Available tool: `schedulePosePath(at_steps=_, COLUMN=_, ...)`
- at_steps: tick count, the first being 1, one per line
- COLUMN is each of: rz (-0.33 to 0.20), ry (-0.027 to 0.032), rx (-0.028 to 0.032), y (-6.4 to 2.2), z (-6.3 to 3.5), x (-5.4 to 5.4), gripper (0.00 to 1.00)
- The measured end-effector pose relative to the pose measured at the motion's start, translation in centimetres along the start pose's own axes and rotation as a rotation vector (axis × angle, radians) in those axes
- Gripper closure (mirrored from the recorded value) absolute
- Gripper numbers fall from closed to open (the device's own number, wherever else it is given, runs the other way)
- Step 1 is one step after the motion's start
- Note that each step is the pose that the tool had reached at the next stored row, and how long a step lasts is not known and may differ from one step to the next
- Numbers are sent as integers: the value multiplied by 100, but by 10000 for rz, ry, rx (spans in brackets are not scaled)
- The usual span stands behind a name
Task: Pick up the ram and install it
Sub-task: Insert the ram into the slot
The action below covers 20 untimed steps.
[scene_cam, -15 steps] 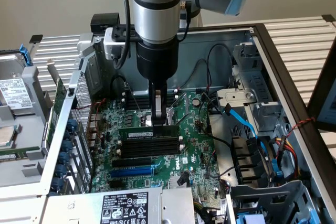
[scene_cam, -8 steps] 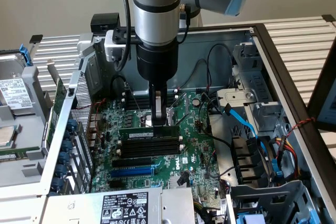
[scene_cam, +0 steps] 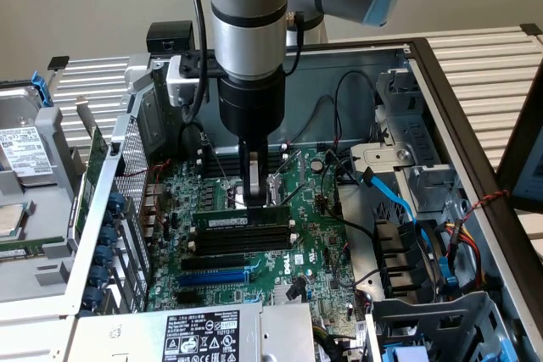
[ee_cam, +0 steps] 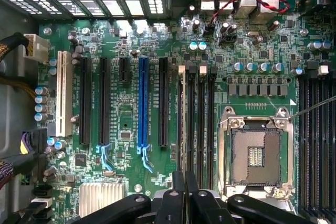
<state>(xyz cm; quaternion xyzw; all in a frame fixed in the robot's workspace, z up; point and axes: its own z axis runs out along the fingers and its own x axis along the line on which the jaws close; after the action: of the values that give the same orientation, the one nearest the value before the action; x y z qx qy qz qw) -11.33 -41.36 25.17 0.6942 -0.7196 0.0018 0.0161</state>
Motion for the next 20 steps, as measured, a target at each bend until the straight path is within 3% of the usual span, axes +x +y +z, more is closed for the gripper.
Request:
schedulePosePath(at_steps=4, rz=0, ry=-2, rx=47, y=2, z=26, x=-2, gripper=87)
schedulePosePath(at_steps=20, rz=2, ry=17, rx=98, y=16, z=108, x=-3, gripper=87)
